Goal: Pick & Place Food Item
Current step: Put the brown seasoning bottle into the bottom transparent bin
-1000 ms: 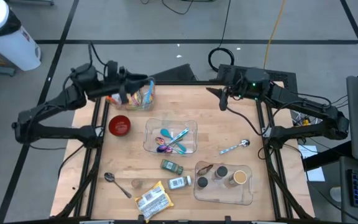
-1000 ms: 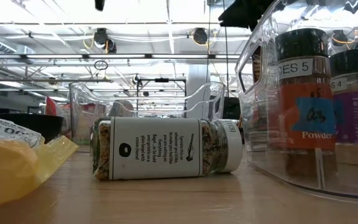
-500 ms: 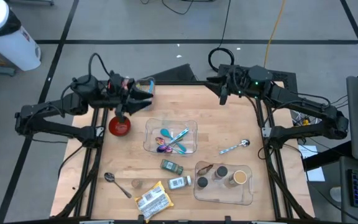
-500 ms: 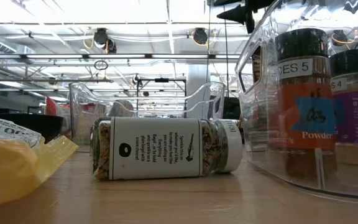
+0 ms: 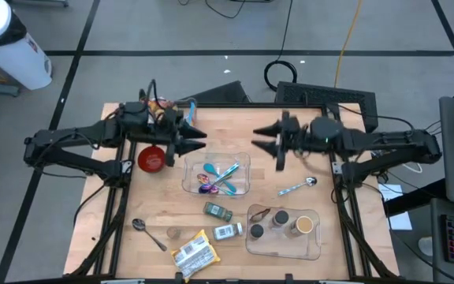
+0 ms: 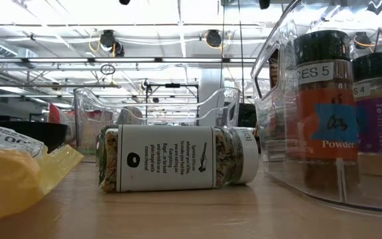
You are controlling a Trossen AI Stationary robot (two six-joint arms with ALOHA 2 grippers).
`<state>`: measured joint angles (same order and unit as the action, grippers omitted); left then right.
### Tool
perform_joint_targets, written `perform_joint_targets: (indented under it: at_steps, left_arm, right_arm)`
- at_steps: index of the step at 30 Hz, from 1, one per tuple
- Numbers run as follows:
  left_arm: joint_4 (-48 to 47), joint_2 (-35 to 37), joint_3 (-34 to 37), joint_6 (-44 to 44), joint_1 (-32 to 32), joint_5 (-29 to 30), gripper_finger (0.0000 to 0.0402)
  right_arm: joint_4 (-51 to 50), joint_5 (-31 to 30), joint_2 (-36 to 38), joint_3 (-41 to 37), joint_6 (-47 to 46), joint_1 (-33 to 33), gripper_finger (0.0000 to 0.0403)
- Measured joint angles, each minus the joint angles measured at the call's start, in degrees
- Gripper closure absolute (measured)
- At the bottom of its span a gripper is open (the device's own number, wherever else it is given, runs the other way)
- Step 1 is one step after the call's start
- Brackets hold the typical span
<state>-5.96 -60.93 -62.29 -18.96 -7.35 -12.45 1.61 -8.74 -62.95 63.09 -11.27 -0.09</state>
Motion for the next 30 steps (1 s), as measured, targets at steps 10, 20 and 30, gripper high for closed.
perform_joint_targets:
  at_steps: [10,20,30]
  left_arm:
    - [-14.99,-0.63,-0.1,-0.26,3.6,-11.29,0.0218]
    - [-40.68,0.25,-0.15,-13.35,21.56,-3.46,0.0218]
    - [-45.58,-2.92,-0.14,-22.7,41.65,18.04,0.0218]
  right_arm:
    - [-5.45,-13.26,-5.21,-0.07,-0.32,10.65,0.0238]
    - [-8.4,-13.77,-8.79,-0.04,-1.26,9.05,0.0238]
    - [-11.68,-13.68,-10.13,-0.11,-1.14,7.97,0.0238]
